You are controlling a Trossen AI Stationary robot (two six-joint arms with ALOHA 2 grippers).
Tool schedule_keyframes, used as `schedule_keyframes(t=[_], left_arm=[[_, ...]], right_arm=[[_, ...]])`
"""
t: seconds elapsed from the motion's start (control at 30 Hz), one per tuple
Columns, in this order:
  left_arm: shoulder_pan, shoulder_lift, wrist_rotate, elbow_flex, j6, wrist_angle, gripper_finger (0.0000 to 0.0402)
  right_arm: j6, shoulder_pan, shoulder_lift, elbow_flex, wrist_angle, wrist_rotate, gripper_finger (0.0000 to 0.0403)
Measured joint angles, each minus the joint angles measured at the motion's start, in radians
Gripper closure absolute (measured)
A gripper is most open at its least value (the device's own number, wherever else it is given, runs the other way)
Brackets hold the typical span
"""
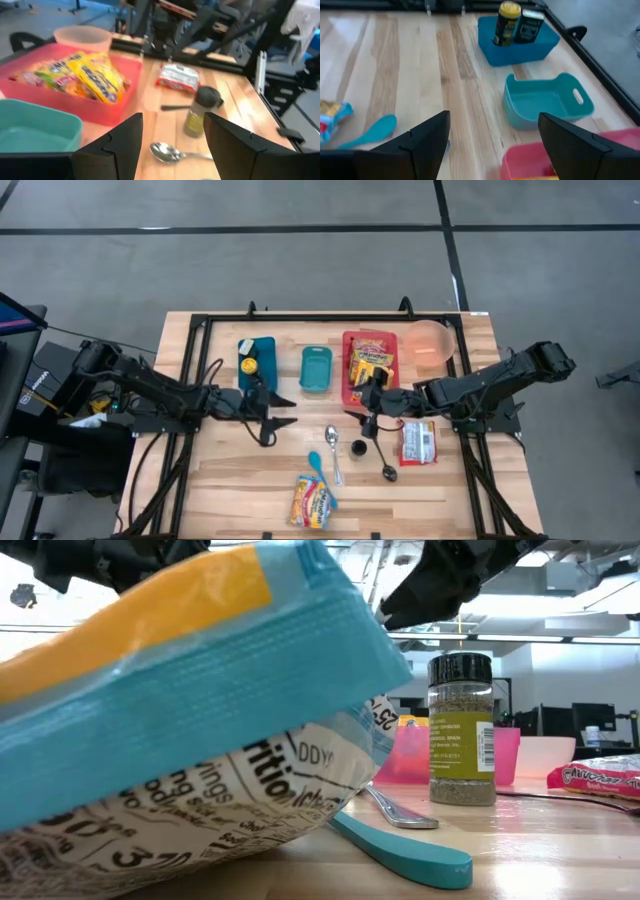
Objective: Pick & Place Food Item
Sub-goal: Put the blue spoon into the green bin
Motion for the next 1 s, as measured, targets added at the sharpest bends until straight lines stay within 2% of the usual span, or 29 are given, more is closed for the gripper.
schedule_keyframes(t=[0.1,0.23,0.47,0.8,1.0], left_arm=[[-0.022,0.0,0.003,0.015,-0.045,-0.054,0.0198],[-0.029,0.0,0.055,0.029,-0.122,-0.117,0.0198],[-0.029,0.033,0.11,0.053,-0.195,-0.162,0.0198],[-0.028,0.234,0.175,0.128,-0.254,-0.178,0.0198],[-0.028,0.289,0.219,0.165,-0.301,-0.179,0.0198]], right_arm=[[0.018,0.001,0.0,0.0,-0.024,0.0,0.0106],[0.026,0.001,0.0,0.0,-0.027,0.0,0.0106],[0.026,0.001,0.0,0.0,-0.027,0.0,0.0106],[0.026,0.001,0.0,0.0,-0.027,0.0,0.0106],[0.027,0.001,0.0,0.0,-0.034,0.0,0.0106]])
